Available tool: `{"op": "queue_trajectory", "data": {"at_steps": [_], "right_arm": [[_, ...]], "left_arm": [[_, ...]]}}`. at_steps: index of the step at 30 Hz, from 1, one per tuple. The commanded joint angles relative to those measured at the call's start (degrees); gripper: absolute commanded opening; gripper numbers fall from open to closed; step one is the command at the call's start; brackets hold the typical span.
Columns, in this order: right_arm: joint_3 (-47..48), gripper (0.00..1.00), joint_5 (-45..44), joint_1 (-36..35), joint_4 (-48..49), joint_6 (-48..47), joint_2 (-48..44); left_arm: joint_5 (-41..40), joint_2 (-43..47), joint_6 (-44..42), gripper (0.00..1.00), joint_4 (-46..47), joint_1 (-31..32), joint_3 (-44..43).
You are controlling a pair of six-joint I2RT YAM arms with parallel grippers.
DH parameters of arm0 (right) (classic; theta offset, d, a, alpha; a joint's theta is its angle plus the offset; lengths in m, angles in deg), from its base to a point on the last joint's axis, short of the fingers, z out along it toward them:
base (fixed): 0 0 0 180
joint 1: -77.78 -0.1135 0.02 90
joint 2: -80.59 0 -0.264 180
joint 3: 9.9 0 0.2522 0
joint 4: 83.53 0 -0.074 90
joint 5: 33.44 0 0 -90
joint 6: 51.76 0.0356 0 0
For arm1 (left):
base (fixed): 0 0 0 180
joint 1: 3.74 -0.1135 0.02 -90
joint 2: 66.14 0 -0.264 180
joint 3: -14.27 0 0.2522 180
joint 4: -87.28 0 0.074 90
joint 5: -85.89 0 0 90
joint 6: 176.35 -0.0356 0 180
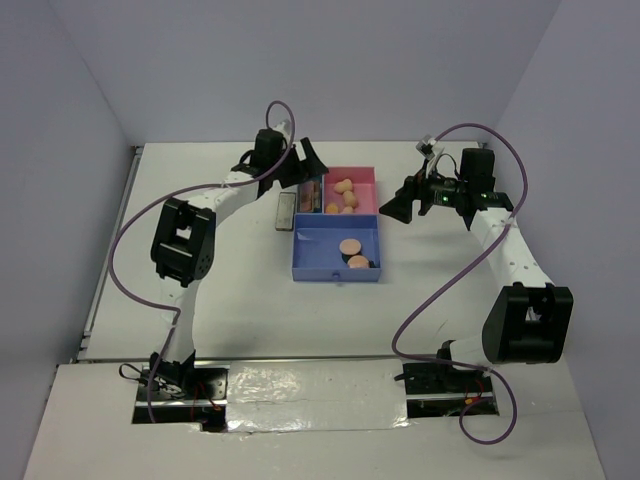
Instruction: Organize the makeup
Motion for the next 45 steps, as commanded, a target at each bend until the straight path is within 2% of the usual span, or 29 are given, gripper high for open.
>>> {"op": "queue_trajectory", "data": {"at_steps": [1,8,12,17,20,23,24,26,27,30,31,39,45], "right_arm": [[-0.4,0.99,1.2,0.5,2.0,-0.6,-2.0],[-0.2,0.99,1.0,0.4,1.7,-0.8,-2.2],[-0.2,1.0,0.9,0.5,1.7,-0.9,-2.3],[0.6,1.0,1.0,0.5,1.2,-0.6,-1.5],[1.3,1.0,0.8,0.5,0.6,-0.8,-1.4],[0.9,0.99,0.4,0.5,0.7,-0.8,-1.7],[0.8,1.0,0.3,0.5,0.6,-0.9,-1.8],[0.6,1.0,0.1,0.5,0.5,-0.9,-2.0],[0.8,1.0,-0.1,0.5,0.4,-1.0,-2.0],[1.3,1.0,-0.2,0.5,0.1,-1.1,-1.7],[1.4,1.0,-0.2,0.5,-0.3,-1.2,-1.6],[0.5,1.0,-1.3,0.5,-0.9,-2.1,-2.1],[1.2,1.0,-1.9,0.5,-2.2,-2.8,-1.5]], "left_arm": [[0.3,0.5,-1.6,0.99,-0.1,0.4,-2.5],[-2.3,7.3,-7.2,0.99,-1.7,1.0,-0.8],[-11.7,15.5,-15.0,0.99,-5.3,1.0,5.9],[-21.0,24.2,-18.4,0.99,-6.8,-1.3,14.4],[-20.3,26.9,-19.1,0.99,-7.2,-5.1,19.4],[-13.7,27.6,-18.2,0.99,-7.4,-10.6,23.9],[-12.7,27.8,-18.1,0.95,-7.6,-11.6,24.4],[-13.7,28.1,-19.9,0.8,-9.3,-12.5,24.7],[-14.6,28.1,-20.6,0.61,-10.0,-12.5,24.5],[-14.9,26.7,-21.7,0.4,-12.9,-12.1,23.7],[-14.9,25.5,-21.9,0.39,-13.7,-11.8,23.6],[-17.8,20.8,-20.9,0.46,-14.7,-6.8,23.3],[-20.0,15.0,-20.9,0.52,-16.7,-2.6,17.6]]}}
